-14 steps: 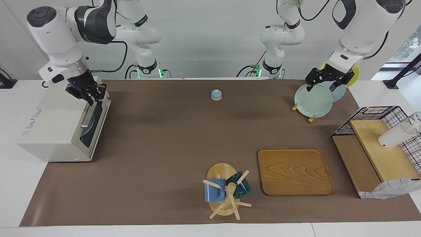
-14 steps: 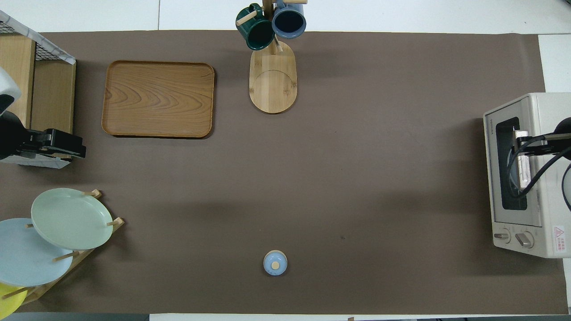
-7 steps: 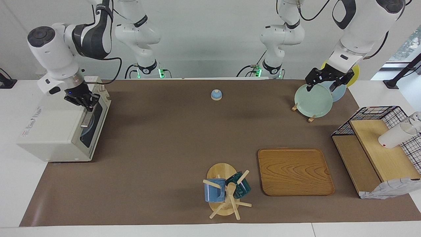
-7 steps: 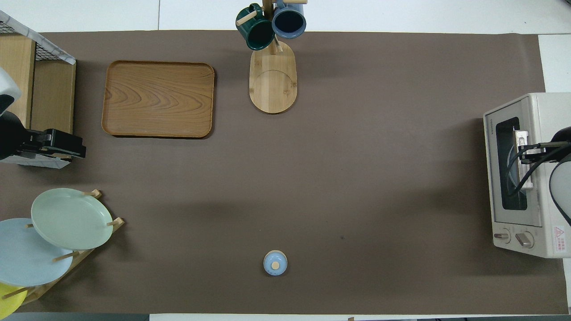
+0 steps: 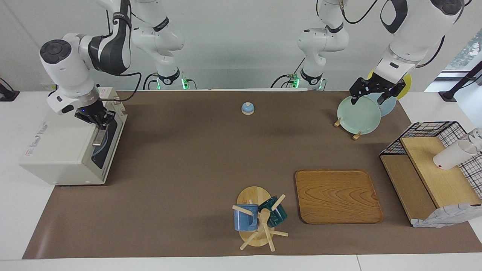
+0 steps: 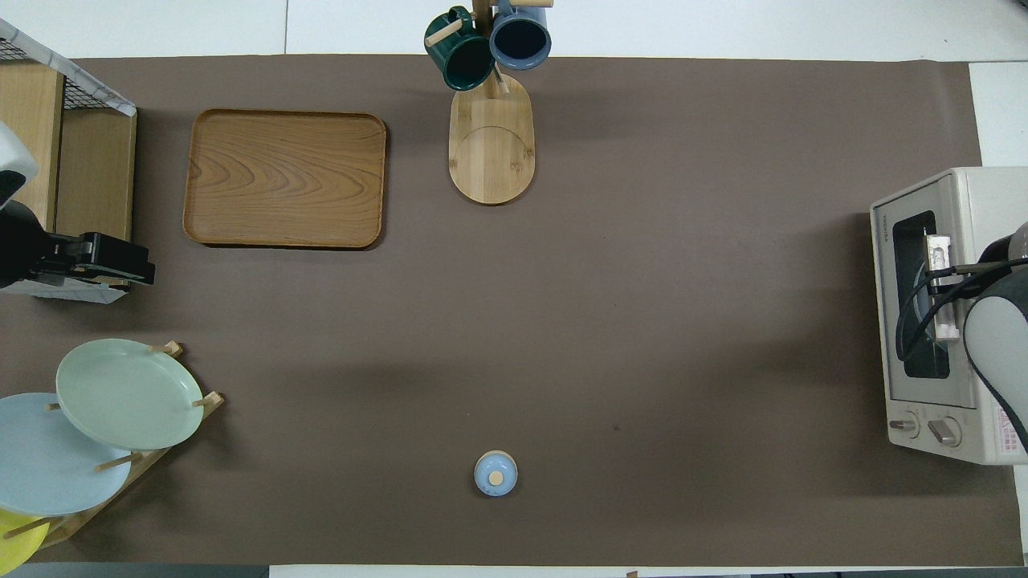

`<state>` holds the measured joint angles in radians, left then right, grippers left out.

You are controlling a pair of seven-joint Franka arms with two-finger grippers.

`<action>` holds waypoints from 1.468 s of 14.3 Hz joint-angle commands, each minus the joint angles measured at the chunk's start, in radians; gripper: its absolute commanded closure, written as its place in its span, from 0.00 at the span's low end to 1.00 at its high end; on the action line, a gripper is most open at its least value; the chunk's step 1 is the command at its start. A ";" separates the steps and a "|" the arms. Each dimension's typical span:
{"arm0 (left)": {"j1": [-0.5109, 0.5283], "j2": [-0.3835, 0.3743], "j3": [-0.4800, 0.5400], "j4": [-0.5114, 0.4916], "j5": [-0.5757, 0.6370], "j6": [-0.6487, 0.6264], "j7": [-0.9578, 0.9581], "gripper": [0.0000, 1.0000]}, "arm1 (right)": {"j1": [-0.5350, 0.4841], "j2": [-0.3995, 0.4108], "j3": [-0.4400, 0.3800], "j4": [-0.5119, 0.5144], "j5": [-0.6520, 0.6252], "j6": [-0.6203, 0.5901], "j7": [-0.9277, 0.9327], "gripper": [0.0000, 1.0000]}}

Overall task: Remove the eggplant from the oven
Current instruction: 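Reach the right gripper into the toaster oven toward the blue plate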

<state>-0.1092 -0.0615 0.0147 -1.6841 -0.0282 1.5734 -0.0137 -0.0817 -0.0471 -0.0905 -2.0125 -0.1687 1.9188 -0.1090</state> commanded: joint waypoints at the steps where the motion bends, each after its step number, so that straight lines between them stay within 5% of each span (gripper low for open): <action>1: 0.002 -0.004 -0.001 0.006 0.019 -0.009 0.005 0.00 | -0.003 0.000 0.008 -0.040 -0.002 0.055 -0.012 1.00; 11: 0.002 -0.004 -0.001 0.006 0.019 -0.009 0.005 0.00 | 0.057 0.053 0.008 -0.117 0.147 0.218 -0.009 1.00; 15: 0.002 -0.004 -0.001 0.006 0.019 -0.009 0.005 0.00 | 0.083 0.093 0.015 -0.207 0.158 0.415 0.035 1.00; 21: 0.003 -0.004 -0.001 0.006 0.019 -0.009 0.005 0.00 | 0.140 0.128 0.017 -0.222 0.159 0.468 0.112 1.00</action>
<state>-0.1092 -0.0615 0.0147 -1.6841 -0.0282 1.5734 -0.0137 0.0713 0.0738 -0.0614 -2.2383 0.0105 2.3452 -0.0036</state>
